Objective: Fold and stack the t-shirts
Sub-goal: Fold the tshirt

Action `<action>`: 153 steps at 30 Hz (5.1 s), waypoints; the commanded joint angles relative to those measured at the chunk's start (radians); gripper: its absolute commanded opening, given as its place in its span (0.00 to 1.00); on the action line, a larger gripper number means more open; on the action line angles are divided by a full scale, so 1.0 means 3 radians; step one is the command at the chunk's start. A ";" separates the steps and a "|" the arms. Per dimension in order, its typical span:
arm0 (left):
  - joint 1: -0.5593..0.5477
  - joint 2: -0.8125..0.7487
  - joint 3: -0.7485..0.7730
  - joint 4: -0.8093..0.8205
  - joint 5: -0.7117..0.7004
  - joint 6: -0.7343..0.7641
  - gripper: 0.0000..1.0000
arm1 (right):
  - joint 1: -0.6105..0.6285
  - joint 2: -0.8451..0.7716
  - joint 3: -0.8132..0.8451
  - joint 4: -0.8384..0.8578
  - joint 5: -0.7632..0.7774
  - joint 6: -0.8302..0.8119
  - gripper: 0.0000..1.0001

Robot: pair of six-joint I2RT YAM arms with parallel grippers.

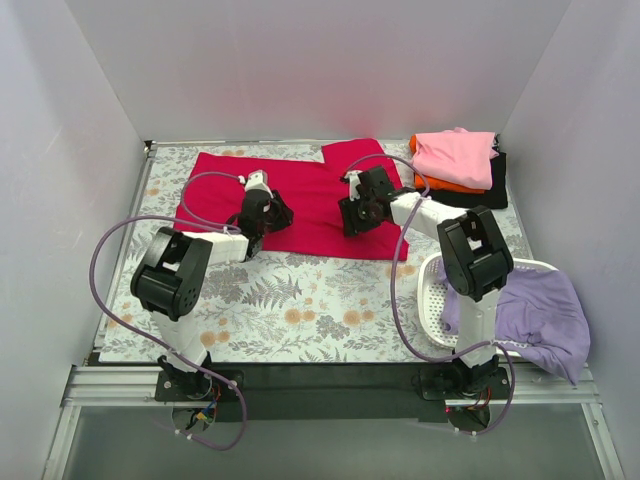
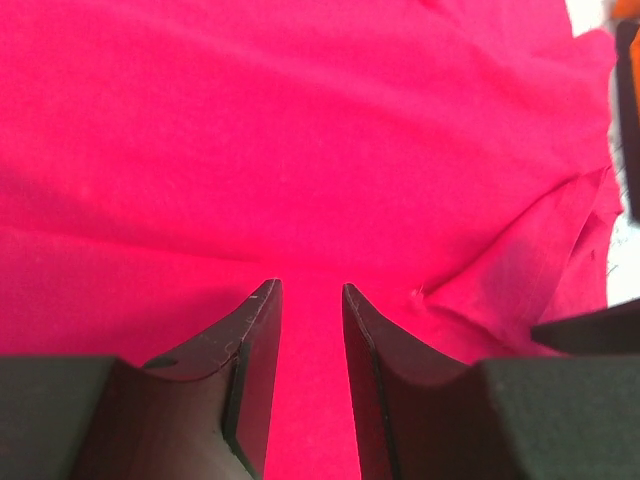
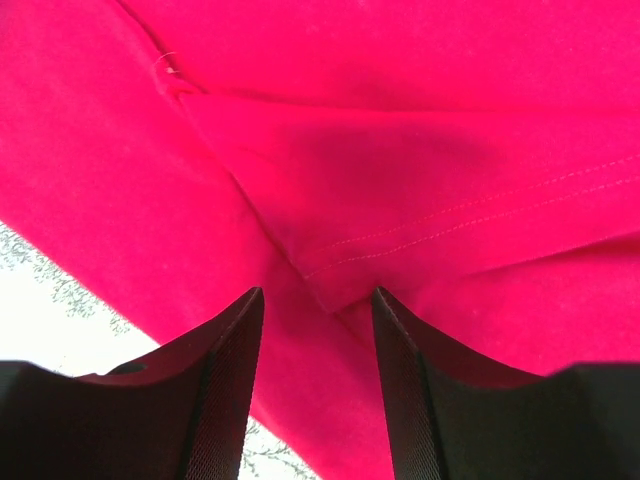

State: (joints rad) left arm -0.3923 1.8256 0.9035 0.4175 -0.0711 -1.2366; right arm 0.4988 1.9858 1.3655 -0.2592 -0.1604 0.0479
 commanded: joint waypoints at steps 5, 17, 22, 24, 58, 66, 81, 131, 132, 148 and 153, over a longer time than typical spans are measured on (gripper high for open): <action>-0.0057 -0.0006 -0.0199 0.0081 -0.0121 -0.0035 0.30 | 0.0015 0.0110 0.0224 0.0082 0.0028 -0.0047 0.35; -0.0057 -0.0031 -0.0414 0.0142 -0.0151 -0.0081 0.29 | 0.0020 0.0151 0.0413 -0.0031 0.0197 -0.0139 0.01; -0.0063 -0.0026 -0.0562 0.0203 -0.0146 -0.0117 0.29 | 0.0020 0.0202 0.0674 -0.0123 0.0202 -0.0149 0.01; -0.0063 -0.0021 -0.0588 0.0219 -0.0146 -0.0127 0.29 | 0.0015 0.0273 0.0796 -0.0163 0.0197 -0.0149 0.01; 0.0146 -0.0717 -0.0230 -0.0609 -0.0678 0.0072 0.33 | 0.0004 -0.0780 -0.0430 0.0225 0.0806 0.0086 0.59; 0.0612 -0.0538 -0.0169 -0.0569 -0.0362 0.0139 0.33 | 0.0009 -0.0826 -0.0921 0.0470 0.0632 0.0193 0.59; 0.0612 -0.0327 -0.0578 -0.0957 -0.0244 -0.0255 0.32 | 0.0009 -0.0918 -0.1647 0.0588 0.0443 0.0372 0.59; 0.1507 -0.1263 -0.0547 -0.1546 -0.1414 -0.0358 0.34 | 0.0015 -0.2007 -0.2506 0.0808 -0.0662 0.0296 0.60; 0.1558 -0.1228 -0.0537 -0.1525 -0.1349 -0.0337 0.34 | 0.0015 -0.2002 -0.2506 0.0803 -0.0672 0.0290 0.60; 0.1978 -0.0778 -0.0200 -0.1560 -0.0975 -0.0158 0.29 | 0.0015 -0.1981 -0.2506 0.0818 -0.0636 0.0290 0.61; 0.1993 -0.0599 -0.0118 -0.1617 -0.0878 -0.0143 0.28 | 0.0015 -0.2012 -0.2527 0.0818 -0.0636 0.0285 0.61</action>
State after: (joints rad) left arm 0.1970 1.6405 0.8341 -0.0536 -0.3531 -1.2949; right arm 0.4980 1.4067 0.6224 -0.0277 -0.3405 0.1314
